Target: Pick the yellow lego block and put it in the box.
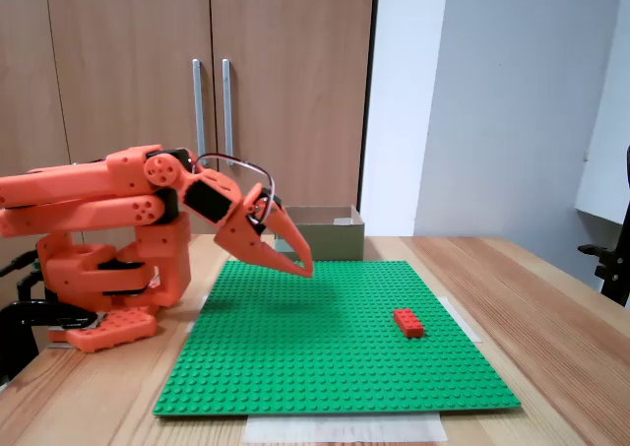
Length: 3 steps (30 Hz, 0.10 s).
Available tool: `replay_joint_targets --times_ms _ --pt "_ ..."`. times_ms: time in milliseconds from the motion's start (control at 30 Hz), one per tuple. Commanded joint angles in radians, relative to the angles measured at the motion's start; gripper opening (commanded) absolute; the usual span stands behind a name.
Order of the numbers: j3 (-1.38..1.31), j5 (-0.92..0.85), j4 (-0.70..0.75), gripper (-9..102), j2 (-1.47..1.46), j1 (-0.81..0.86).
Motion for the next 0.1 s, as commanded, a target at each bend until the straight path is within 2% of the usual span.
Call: replay_joint_targets --times_ms 0,67 --pt "0.005 -0.005 0.002 -1 0.006 0.003" --pt "0.005 -0.005 0.002 -1 0.006 0.003"
